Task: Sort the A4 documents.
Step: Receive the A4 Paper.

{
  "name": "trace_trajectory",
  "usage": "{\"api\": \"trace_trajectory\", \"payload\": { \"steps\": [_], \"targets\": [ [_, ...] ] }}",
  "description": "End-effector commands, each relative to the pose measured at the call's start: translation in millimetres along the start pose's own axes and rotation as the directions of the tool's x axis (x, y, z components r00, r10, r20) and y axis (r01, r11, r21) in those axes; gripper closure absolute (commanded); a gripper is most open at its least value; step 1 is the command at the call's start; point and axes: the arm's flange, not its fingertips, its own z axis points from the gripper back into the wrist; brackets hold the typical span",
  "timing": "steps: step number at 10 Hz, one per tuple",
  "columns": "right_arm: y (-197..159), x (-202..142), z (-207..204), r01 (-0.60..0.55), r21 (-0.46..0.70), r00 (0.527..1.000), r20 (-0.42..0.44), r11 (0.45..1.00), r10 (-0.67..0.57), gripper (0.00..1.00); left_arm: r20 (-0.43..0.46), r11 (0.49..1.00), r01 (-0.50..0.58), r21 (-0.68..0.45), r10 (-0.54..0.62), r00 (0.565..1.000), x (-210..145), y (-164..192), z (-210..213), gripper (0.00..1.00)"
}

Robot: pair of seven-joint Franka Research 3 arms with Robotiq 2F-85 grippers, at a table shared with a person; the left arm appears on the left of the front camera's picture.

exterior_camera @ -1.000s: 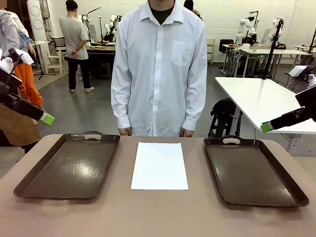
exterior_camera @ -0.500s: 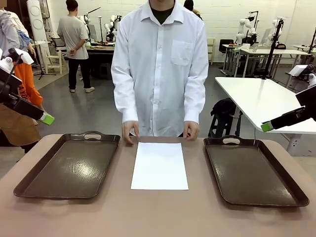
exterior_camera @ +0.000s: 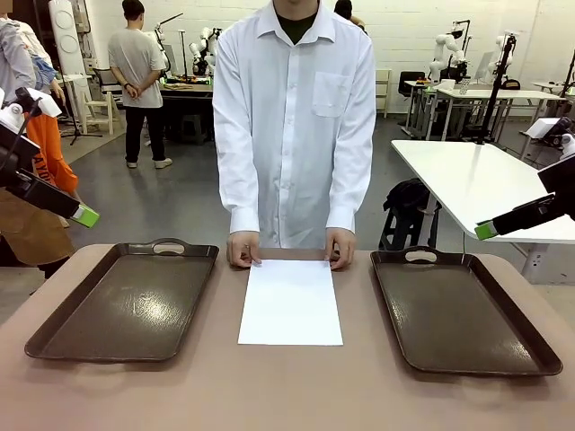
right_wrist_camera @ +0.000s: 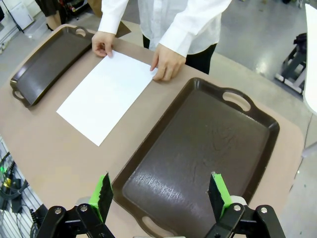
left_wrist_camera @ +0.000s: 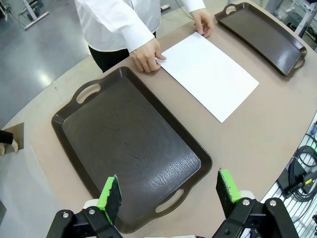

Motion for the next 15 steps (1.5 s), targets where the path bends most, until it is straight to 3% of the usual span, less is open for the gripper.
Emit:
{"api": "trace_trajectory", "payload": {
  "steps": [1,15],
  "targets": [
    [-0.5,-0.3,-0.8,0.002,0.007,1.000,0.002,1.000,-0.003,0.00,0.006,1.000,0.001,0.000,-0.001,1.000,0.1,0.2,1.7,0.00],
    [-0.5,-0.3,-0.8,0.002,0.007,1.000,0.002,1.000,-0.003,0.00,0.006,1.000,0.001,0.000,-0.001,1.000,0.1,0.2,1.7,0.00]
  ]
}}
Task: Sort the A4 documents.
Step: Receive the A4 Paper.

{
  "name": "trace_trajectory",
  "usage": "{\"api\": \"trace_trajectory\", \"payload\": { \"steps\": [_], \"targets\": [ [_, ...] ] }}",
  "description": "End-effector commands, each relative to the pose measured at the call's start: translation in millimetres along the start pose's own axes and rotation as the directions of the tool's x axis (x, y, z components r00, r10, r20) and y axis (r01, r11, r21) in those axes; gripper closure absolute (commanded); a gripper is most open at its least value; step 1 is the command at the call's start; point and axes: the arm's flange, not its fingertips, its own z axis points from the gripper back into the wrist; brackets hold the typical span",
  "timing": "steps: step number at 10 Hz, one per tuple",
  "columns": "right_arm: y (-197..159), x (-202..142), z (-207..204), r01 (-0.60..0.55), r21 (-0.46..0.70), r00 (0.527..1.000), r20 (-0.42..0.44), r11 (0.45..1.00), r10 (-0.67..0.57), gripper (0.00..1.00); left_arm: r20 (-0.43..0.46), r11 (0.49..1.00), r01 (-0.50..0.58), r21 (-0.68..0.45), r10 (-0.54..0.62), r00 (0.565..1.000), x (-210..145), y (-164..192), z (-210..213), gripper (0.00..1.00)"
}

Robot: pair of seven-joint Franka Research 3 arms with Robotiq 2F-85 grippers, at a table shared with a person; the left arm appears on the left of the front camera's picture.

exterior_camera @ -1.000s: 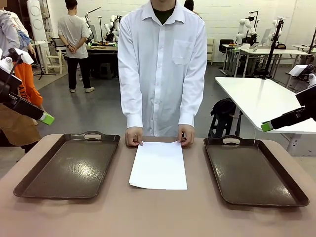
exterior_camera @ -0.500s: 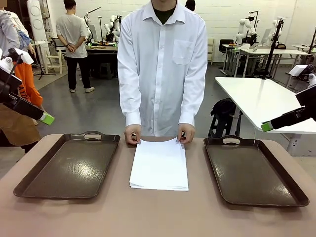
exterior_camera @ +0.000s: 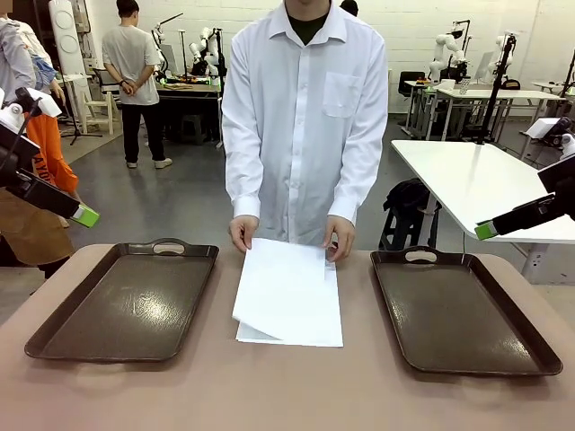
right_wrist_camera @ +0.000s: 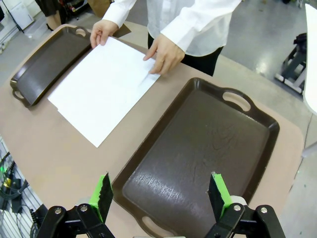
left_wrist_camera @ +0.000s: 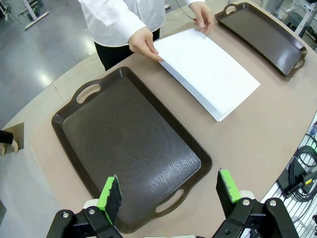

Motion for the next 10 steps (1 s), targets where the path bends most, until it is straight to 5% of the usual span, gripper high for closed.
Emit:
{"api": "trace_trajectory", "payload": {
  "steps": [1,10],
  "targets": [
    [-0.5,-0.3,-0.8,0.003,0.007,1.000,0.002,1.000,-0.003,0.00,0.006,1.000,0.001,0.000,-0.001,1.000,0.1,0.2,1.7,0.00],
    [-0.5,-0.3,-0.8,0.003,0.007,1.000,0.002,1.000,-0.003,0.00,0.006,1.000,0.001,0.000,-0.001,1.000,0.1,0.2,1.7,0.00]
  ]
}}
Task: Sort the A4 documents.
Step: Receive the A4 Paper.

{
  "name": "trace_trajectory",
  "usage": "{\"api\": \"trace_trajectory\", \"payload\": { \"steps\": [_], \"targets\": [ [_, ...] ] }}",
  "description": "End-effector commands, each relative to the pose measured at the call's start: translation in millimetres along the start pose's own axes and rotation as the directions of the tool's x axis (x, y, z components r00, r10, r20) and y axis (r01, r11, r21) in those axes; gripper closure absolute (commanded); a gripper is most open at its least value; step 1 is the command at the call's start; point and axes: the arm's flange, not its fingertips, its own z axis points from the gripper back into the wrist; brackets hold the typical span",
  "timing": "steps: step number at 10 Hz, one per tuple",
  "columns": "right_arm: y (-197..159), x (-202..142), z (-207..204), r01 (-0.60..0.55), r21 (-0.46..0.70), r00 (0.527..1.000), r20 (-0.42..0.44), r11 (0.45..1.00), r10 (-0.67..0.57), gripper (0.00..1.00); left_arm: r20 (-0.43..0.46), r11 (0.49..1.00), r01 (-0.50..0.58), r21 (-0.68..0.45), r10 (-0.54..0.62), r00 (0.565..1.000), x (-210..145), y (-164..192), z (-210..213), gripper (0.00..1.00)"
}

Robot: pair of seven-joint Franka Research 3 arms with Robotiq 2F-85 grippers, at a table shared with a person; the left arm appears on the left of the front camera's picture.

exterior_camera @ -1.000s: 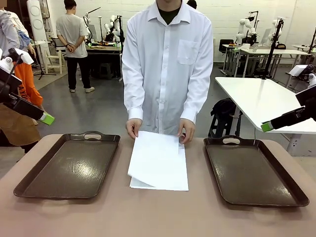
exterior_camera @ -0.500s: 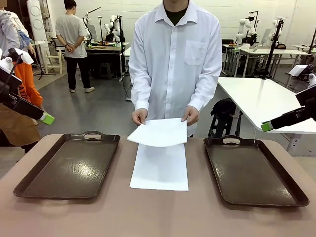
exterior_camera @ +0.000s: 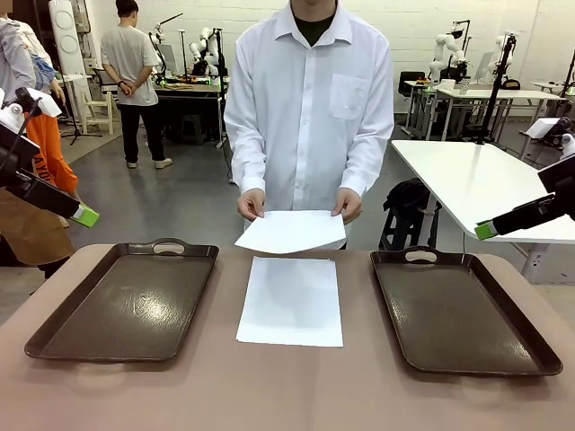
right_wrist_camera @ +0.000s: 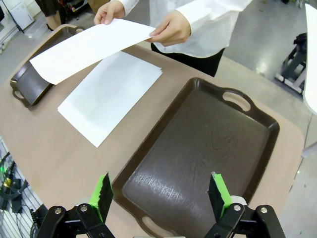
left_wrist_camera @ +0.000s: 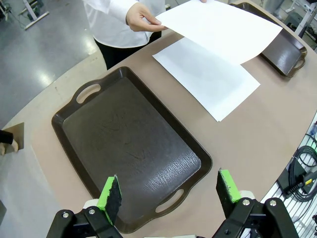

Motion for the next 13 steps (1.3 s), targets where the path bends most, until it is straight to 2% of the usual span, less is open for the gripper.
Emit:
{"api": "trace_trajectory", "payload": {
  "steps": [1,13],
  "targets": [
    [-0.5,-0.3,-0.8,0.003,0.007,1.000,0.002,1.000,-0.003,0.00,0.006,1.000,0.001,0.000,-0.001,1.000,0.1,0.2,1.7,0.00],
    [-0.5,-0.3,-0.8,0.003,0.007,1.000,0.002,1.000,-0.003,0.00,0.006,1.000,0.001,0.000,-0.001,1.000,0.1,0.2,1.7,0.00]
  ]
}}
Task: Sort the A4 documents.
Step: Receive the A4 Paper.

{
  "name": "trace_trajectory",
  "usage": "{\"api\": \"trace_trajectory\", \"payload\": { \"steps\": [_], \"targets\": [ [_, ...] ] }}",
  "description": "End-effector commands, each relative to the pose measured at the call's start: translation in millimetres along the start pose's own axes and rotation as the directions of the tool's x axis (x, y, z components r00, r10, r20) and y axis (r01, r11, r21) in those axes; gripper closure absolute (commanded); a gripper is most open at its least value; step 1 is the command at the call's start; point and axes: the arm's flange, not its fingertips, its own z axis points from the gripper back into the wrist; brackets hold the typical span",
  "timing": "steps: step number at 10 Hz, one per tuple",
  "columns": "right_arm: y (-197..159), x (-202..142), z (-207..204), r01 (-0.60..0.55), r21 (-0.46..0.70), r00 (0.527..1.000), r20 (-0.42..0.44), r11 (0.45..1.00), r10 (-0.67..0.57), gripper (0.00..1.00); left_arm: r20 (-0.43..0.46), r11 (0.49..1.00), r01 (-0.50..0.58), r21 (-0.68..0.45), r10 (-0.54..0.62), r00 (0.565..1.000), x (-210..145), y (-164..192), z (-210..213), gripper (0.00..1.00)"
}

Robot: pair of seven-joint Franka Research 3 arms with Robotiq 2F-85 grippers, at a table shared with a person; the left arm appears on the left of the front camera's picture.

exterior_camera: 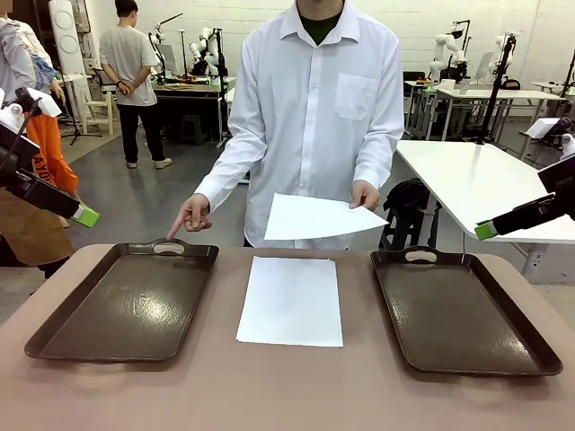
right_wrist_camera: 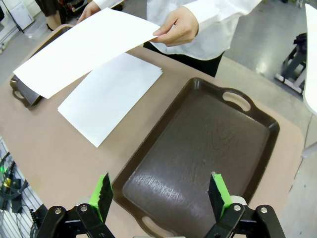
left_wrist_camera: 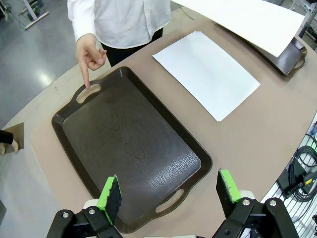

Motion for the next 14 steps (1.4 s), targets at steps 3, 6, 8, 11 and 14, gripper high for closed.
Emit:
{"api": "trace_trajectory", "payload": {
  "steps": [3,6,8,11,14],
  "targets": [
    [-1,0,-1,0.003,0.007,1.000,0.002,1.000,-0.003,0.00,0.006,1.000,0.001,-0.001,-0.001,1.000,0,0,2,0.00],
    [-1,0,-1,0.003,0.007,1.000,0.002,1.000,-0.003,0.00,0.006,1.000,0.001,-0.001,-0.001,1.000,0,0,2,0.00],
    [-1,0,-1,0.003,0.007,1.000,0.002,1.000,-0.003,0.00,0.022,0.998,-0.056,-0.037,0.057,0.998,8,4,-21,0.00],
    [-1,0,-1,0.003,0.007,1.000,0.002,1.000,-0.003,0.00,-0.002,0.934,-0.257,-0.247,0.265,0.964,27,28,-84,0.00],
    [-1,0,-1,0.003,0.007,1.000,0.002,1.000,-0.003,0.00,-0.020,0.816,-0.421,-0.395,0.451,0.892,45,43,-136,0.00]
  ]
}}
